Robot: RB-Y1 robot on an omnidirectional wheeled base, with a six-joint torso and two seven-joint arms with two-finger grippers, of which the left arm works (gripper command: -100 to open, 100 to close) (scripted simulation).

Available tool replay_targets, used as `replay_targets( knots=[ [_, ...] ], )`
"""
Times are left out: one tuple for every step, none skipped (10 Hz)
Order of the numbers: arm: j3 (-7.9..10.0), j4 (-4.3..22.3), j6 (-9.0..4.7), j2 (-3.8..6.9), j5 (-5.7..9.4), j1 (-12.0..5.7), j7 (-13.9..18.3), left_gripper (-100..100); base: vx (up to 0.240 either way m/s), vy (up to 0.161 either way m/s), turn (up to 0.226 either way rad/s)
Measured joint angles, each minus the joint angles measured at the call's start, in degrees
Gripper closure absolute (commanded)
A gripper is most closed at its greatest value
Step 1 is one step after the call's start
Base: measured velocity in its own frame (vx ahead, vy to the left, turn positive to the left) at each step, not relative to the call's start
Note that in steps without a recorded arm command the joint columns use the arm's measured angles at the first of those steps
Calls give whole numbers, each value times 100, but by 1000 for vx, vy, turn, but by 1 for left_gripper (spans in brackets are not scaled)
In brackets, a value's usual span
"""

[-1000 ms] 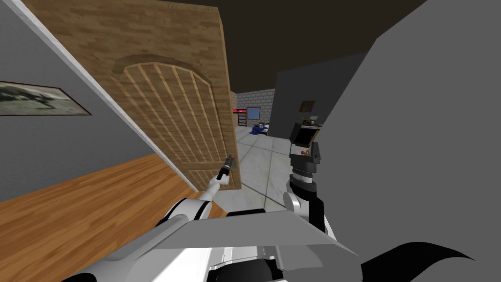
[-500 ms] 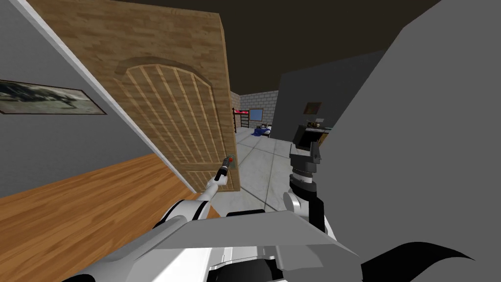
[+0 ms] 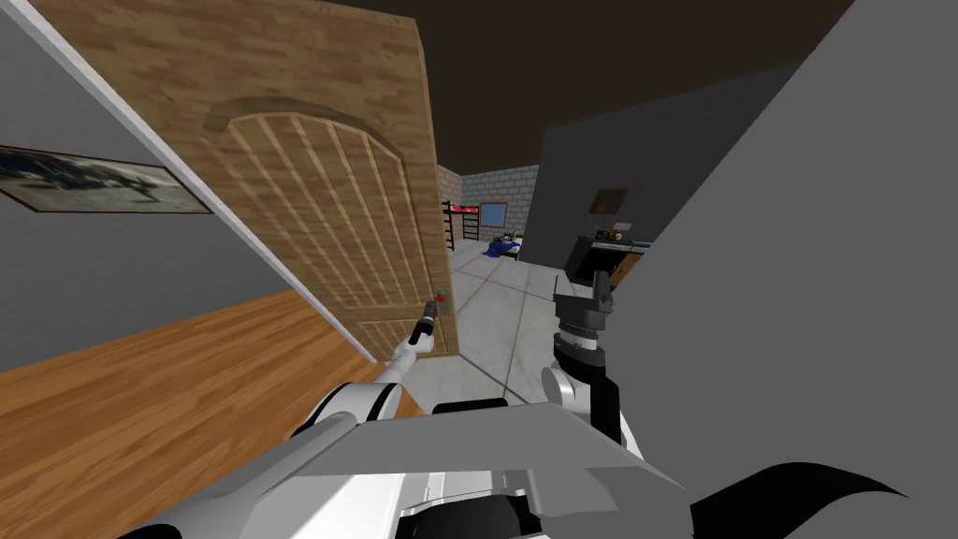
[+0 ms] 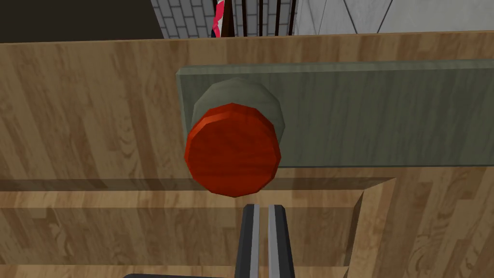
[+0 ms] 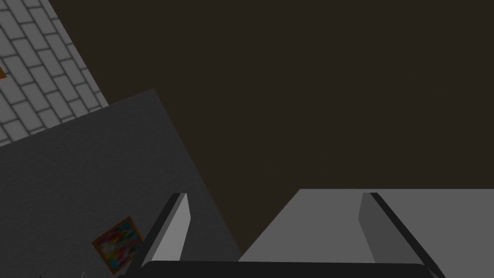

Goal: Push the door open

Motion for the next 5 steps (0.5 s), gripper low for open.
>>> replay_targets(
  knots=[
    [-26, -15, 14, -14, -9, -1, 10, -100, -259, -10, 10],
    [-47, -41, 36, -39, -16, -11, 18, -100, -257, -43, 18],
    [-68, -114, 75, -66, -25, 12, 20, -100, -267, -15, 18],
    [-92, 20, 24, -71, -30, -63, 46, -100, -278, -10, 6],
    [-112, -25, 16, -102, -39, -35, 54, -100, -124, -9, -1]
  ],
)
